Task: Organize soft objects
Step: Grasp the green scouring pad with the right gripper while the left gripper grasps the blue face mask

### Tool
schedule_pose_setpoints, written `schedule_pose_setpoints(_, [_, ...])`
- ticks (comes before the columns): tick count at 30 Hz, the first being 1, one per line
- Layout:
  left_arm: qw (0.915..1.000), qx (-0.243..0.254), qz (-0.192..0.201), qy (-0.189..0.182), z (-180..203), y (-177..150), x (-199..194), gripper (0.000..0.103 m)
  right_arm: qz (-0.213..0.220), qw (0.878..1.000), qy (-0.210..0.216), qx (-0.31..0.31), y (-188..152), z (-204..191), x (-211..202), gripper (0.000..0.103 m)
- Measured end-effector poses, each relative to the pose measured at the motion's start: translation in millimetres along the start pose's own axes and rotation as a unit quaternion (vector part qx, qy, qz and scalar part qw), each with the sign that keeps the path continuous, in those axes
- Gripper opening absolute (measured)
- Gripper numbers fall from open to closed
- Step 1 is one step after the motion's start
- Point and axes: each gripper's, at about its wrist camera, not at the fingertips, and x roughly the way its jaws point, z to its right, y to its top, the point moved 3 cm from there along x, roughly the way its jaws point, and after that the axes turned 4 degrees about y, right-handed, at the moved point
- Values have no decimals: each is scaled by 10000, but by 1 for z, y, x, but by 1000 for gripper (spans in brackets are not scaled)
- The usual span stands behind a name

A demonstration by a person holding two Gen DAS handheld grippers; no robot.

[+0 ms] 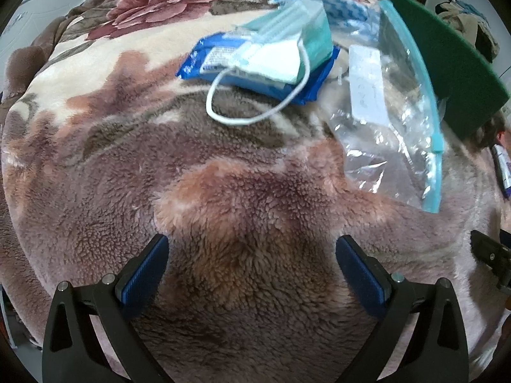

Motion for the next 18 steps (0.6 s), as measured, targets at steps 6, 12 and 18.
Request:
schedule_pose_setpoints(6, [9993,-162,321,-135,-12,28,-29,103,425,9986,144,-278,25,-9,-31,102])
schedule_pose_setpoints(12, [9975,-407,435,-367,-28,85,-45,102,816,9938,367,-663,79,-35,-52,102])
schedule_pose_setpoints(18, [9987,-282,262,-349,-20,112,-42,102,901,9882,371,-1179,115,-68,-51,87])
